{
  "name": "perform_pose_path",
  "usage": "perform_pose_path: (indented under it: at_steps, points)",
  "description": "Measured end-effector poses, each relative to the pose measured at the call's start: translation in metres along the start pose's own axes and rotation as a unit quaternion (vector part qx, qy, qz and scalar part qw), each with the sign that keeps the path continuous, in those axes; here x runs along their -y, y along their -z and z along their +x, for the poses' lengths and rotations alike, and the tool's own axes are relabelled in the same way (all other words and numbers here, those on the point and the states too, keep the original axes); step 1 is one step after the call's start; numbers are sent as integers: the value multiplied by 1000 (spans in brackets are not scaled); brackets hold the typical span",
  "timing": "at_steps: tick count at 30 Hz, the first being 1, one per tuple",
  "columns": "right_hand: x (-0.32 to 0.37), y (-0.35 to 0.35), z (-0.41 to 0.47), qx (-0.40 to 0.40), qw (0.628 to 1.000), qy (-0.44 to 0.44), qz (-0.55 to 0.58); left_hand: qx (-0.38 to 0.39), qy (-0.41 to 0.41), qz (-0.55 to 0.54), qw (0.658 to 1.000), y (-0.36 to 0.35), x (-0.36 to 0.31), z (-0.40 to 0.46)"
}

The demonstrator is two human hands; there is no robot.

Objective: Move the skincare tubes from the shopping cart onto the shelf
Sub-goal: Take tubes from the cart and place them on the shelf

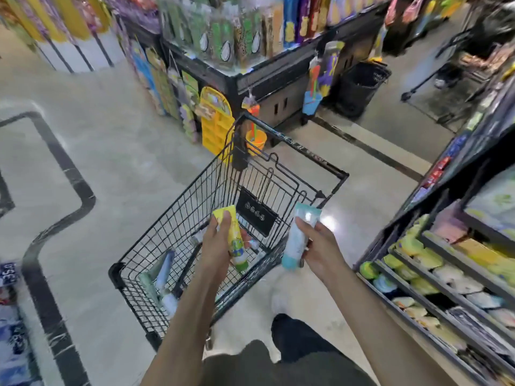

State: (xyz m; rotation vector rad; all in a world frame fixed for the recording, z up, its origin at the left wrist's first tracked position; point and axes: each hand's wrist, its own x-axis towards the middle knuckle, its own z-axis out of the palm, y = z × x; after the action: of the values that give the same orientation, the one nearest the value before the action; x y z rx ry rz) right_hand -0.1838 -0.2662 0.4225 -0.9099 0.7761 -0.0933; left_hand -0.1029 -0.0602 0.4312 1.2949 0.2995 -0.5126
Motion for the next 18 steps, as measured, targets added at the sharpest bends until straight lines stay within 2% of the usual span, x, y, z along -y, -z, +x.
perform_pose_path:
  at_steps: [7, 14, 18]
  points:
    - [17, 84, -58, -58, 994, 71, 52, 109, 68, 53, 990, -75, 32, -31]
    - [31, 196, -125, -141, 976, 110, 127, 294, 55, 114, 947, -166, 79, -87]
    - [34, 266, -187, -168, 961, 160, 150, 342, 71, 120, 929, -222, 124, -139]
